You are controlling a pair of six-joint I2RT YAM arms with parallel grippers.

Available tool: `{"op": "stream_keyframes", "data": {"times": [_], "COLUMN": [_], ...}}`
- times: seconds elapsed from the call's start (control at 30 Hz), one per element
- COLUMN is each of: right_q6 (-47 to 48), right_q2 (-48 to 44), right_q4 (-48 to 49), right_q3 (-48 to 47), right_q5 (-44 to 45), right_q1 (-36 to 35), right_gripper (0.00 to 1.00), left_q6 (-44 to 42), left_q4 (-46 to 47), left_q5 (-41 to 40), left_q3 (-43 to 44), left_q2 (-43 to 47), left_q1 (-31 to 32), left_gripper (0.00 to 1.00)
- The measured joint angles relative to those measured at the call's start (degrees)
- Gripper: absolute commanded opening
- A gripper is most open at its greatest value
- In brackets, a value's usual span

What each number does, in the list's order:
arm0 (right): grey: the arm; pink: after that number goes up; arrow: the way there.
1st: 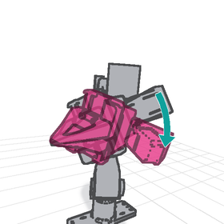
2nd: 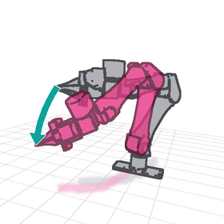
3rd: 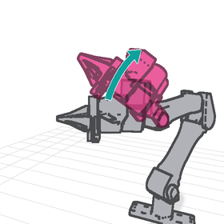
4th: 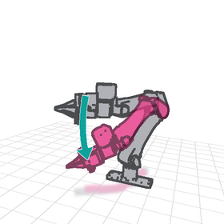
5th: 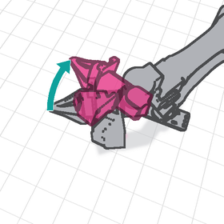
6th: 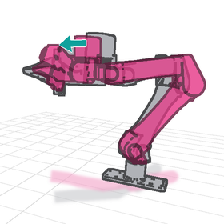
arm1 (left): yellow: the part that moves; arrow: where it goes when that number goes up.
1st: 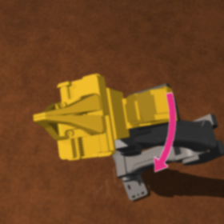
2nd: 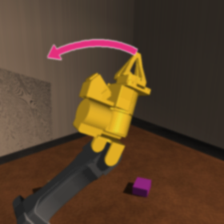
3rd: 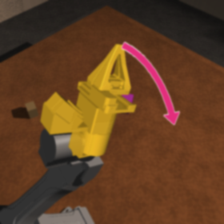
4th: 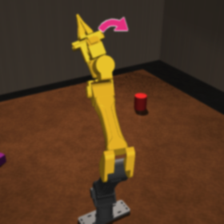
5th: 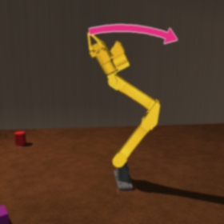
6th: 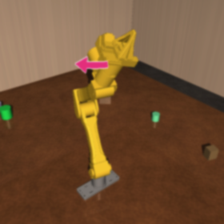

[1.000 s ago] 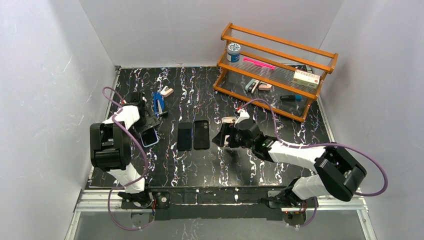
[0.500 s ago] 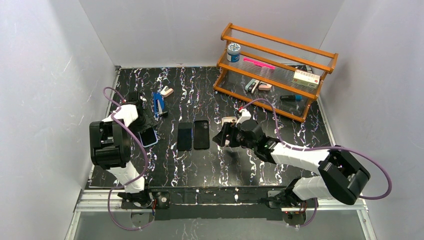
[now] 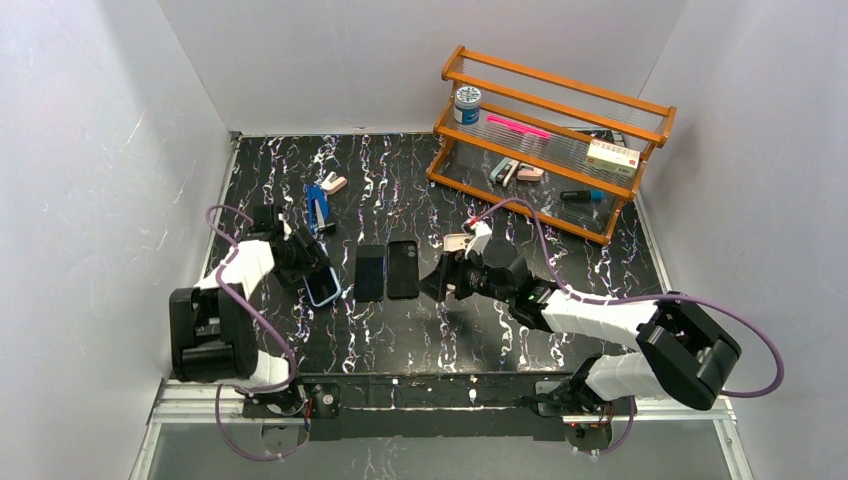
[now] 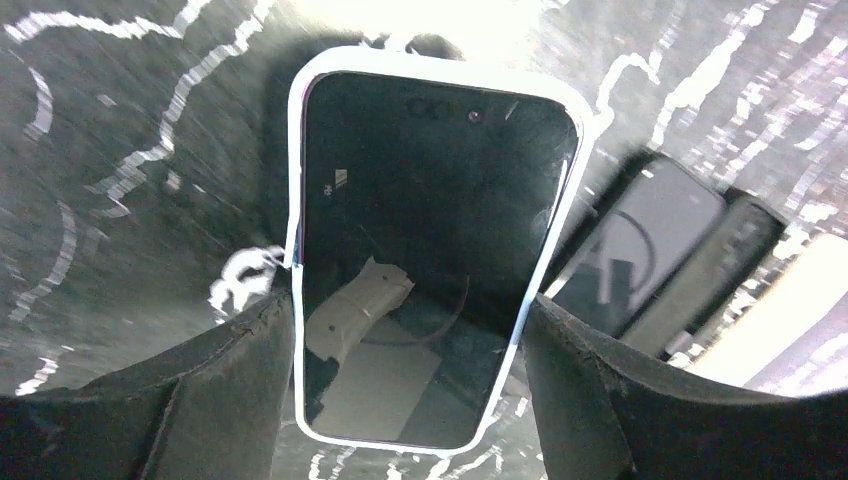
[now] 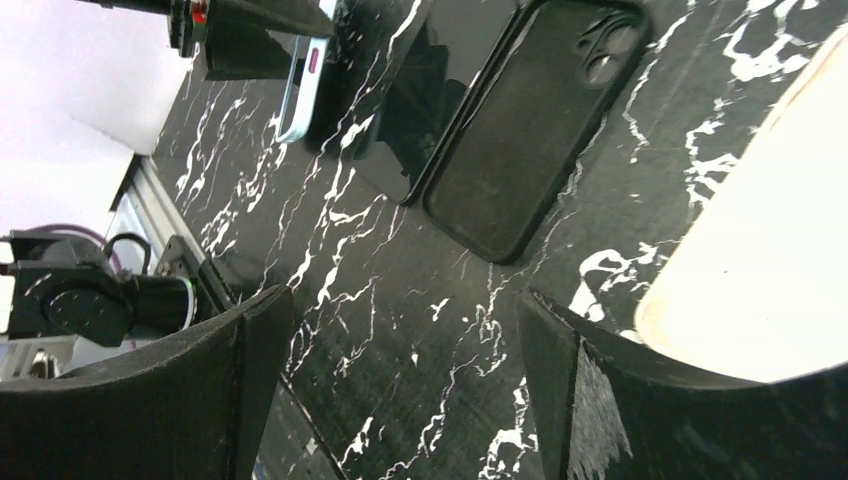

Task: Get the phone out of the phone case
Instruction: Pick up the phone at the center of the board.

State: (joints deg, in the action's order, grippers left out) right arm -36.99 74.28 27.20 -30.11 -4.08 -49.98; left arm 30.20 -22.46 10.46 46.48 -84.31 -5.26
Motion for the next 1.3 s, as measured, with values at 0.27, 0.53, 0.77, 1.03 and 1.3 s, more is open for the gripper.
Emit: {"op": "stream_keyframes", "data": {"times": [0.27, 0.53, 0.77, 1.03, 1.3], "right_q6": [-0.3, 0.0, -0.3, -0.4, 1.4], "right_q2": [2.8, 7.3, 11.1, 13.0, 11.9], "right_q4": [1.8, 1.7, 1.7, 2.1, 2.7], "right_q3": [-0.8, -7.5, -10.9, -11.4, -11.2], "right_q5": [-2.5, -3.2, -0.6, 1.3, 1.9], "right_q1": [-3.2, -5.5, -6.0, -6.0, -6.0], "right_gripper": [0.87, 0.85, 0.73, 0.23, 0.01], "left_q6": [11.2, 22.2, 28.2, 29.8, 26.8], "left_q4": [6.1, 13.5, 18.4, 21.9, 22.4], "left_q5": [5.7, 4.0, -0.3, -2.7, -3.3], "left_q3": [-6.9, -9.5, -10.1, -10.3, -10.2], "left_q2": [13.3, 21.0, 21.8, 22.2, 23.7], "left_q1": [6.1, 21.1, 31.8, 35.0, 35.1], "left_gripper": [0.00, 0.00, 0.00, 0.04, 0.65]}}
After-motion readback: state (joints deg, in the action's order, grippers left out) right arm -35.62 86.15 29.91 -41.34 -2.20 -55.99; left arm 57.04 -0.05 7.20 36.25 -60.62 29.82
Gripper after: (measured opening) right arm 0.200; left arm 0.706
